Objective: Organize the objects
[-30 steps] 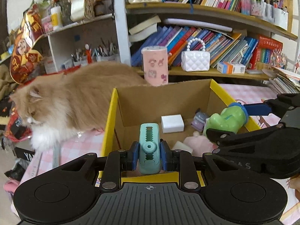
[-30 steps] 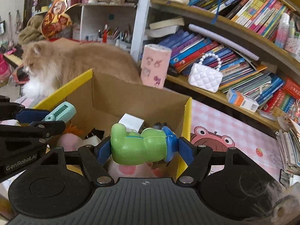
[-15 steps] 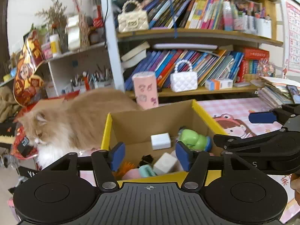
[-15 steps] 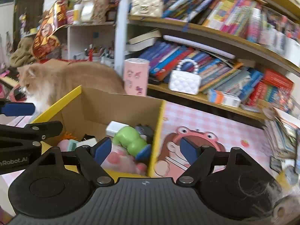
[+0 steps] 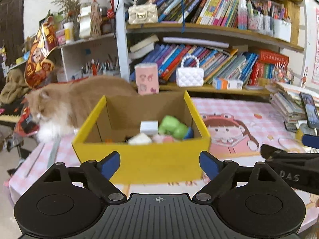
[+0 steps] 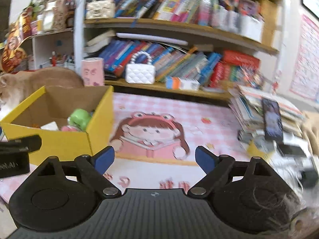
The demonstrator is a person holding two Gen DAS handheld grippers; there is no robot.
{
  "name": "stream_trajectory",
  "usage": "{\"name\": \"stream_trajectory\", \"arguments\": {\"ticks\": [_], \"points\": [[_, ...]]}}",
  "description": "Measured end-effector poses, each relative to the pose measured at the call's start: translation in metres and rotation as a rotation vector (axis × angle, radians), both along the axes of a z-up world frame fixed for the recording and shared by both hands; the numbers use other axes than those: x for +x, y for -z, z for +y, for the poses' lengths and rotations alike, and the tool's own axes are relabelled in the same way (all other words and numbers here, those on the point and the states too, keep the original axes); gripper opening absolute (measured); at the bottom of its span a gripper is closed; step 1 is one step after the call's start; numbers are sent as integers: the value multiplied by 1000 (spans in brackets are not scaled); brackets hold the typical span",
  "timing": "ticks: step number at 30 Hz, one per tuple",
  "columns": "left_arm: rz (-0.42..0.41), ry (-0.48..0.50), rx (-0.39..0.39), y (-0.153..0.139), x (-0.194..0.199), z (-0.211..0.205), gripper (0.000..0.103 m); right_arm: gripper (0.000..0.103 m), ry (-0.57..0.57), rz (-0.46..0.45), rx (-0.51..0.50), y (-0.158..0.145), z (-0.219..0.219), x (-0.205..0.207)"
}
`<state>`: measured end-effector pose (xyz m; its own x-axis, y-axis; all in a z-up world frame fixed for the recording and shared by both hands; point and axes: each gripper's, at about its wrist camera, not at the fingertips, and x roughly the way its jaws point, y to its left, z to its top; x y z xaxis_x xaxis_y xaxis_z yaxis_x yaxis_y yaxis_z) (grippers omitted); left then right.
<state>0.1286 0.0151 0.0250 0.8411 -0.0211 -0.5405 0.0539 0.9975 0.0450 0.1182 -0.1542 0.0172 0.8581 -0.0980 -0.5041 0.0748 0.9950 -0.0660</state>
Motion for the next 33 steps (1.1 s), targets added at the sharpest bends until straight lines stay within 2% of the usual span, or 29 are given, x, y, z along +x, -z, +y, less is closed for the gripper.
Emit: {"name": "stream_trajectory", "arguments": {"ticks": [3,7,26,33], "points": [[30,-6,22,11,-8,-10,90,95,59,5,-19,7,-7,-14],[61,-18,25,18,-17,-18,90,103,69,7,-27,13,-13,-27],[122,-108,21,33,-32,-25,91,103,89,82,32,23,-18,-35],[129,-116,24,33,-32,-27,96,103,106,98,30,27,-17,-34]]}}
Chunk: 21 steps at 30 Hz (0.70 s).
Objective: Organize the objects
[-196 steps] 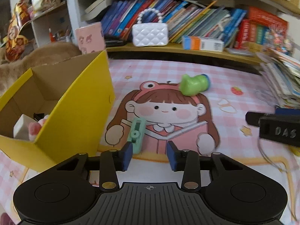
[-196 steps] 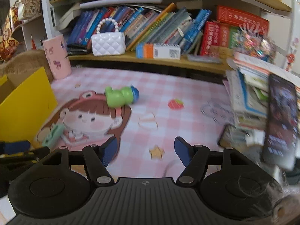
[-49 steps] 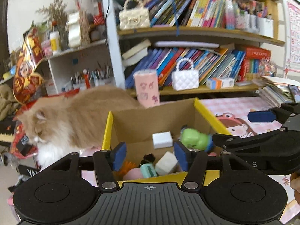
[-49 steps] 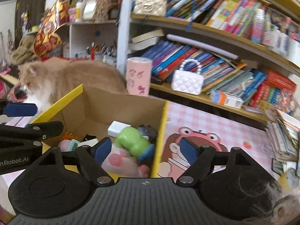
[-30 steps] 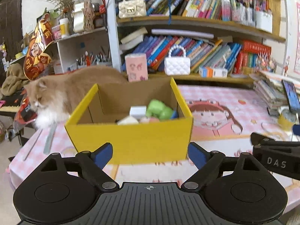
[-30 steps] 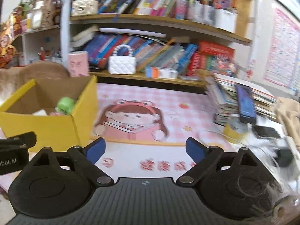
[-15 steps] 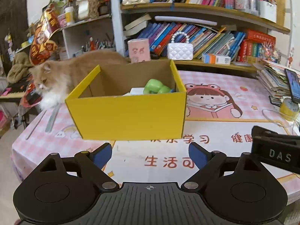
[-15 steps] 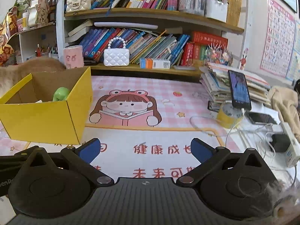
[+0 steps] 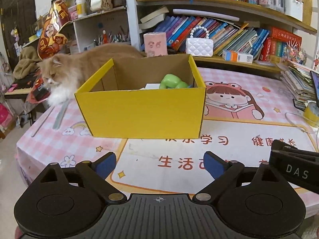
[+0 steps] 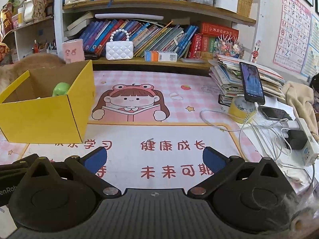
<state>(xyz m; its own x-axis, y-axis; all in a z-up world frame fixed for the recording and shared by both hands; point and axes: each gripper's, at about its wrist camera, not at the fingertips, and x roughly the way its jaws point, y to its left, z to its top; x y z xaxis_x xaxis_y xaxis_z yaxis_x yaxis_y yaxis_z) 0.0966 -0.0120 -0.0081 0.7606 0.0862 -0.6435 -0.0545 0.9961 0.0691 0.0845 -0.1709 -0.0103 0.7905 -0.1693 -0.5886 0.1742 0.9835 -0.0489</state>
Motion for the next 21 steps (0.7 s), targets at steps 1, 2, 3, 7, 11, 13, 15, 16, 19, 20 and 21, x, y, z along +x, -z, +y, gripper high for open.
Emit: {"name": "stream_trajectory", "arguments": {"ticks": [1,2,3,7,11,13,15,16,19,20,21], "points": [[-2,0,4,0,0,-1,96,103,3,0,-4,0,0,0],[-2,0,8,0,0,-2,96,103,6,0,-7,0,0,0],[-2,0,8,0,1,-2,96,103,8,1,-8,0,0,0],[6,-3,-6,0,1,-2,96,103,13,6,-7,1,-1,2],[18,-3,-14,1,3,-2,96,103,16,18,-10,2,-1,4],[17,-5,-13,1,4,-1,97,103,17,17,-16,2,0,4],[19,-7,-10,2,5,-2,96,103,17,15,-24,2,0,5],[20,-7,-8,2,5,-2,96,103,17,15,-28,2,1,5],[19,-2,-6,1,6,-3,96,103,19,17,-35,2,2,6],[18,-1,-7,1,6,-3,96,103,19,16,-32,2,2,6],[18,0,-7,1,7,-3,96,103,18,16,-32,2,2,6]]}}
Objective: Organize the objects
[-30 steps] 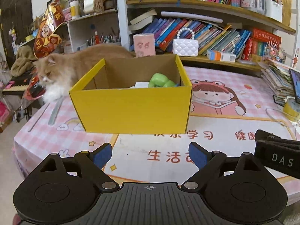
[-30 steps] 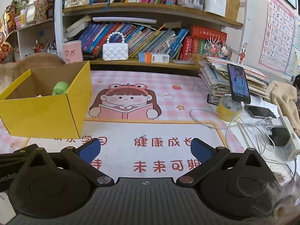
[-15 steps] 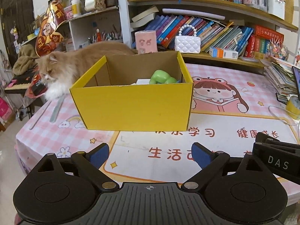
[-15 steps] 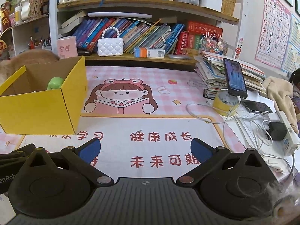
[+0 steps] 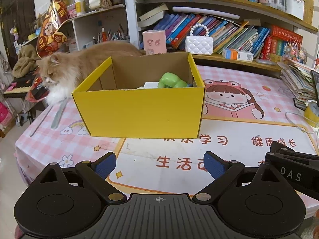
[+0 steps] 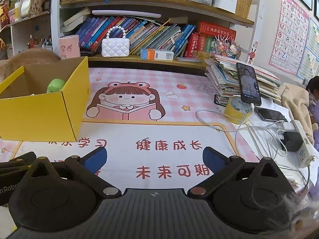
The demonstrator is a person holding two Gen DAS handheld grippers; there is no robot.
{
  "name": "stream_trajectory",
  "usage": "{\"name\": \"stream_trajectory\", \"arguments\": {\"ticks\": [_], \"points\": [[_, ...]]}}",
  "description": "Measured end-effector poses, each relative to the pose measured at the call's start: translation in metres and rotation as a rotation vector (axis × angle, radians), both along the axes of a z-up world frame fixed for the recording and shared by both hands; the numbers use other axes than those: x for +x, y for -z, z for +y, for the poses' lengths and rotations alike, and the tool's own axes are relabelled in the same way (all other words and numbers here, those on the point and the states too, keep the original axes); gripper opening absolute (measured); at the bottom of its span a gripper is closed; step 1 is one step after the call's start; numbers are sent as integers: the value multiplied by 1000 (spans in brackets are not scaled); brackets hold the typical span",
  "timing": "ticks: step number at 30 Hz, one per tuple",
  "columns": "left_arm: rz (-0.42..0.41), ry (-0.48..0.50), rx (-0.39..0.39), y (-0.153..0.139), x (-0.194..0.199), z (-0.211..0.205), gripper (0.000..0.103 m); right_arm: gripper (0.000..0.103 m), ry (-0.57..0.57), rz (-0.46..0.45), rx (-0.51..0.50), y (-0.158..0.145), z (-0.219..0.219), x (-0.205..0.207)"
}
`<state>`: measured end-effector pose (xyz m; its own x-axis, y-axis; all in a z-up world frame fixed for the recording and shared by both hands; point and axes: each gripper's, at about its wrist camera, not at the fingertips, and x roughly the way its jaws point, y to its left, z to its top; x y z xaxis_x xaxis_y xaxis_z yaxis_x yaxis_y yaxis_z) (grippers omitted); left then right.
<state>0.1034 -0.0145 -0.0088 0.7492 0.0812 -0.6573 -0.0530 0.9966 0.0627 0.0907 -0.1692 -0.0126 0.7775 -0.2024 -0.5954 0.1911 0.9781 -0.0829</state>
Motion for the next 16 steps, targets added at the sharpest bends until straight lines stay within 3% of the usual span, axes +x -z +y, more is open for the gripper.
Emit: {"name": "stream_trajectory", "arguments": {"ticks": [16], "points": [[5,-3,-21,2,2,2,97,103,-11,2,5,1,-5,2]]}}
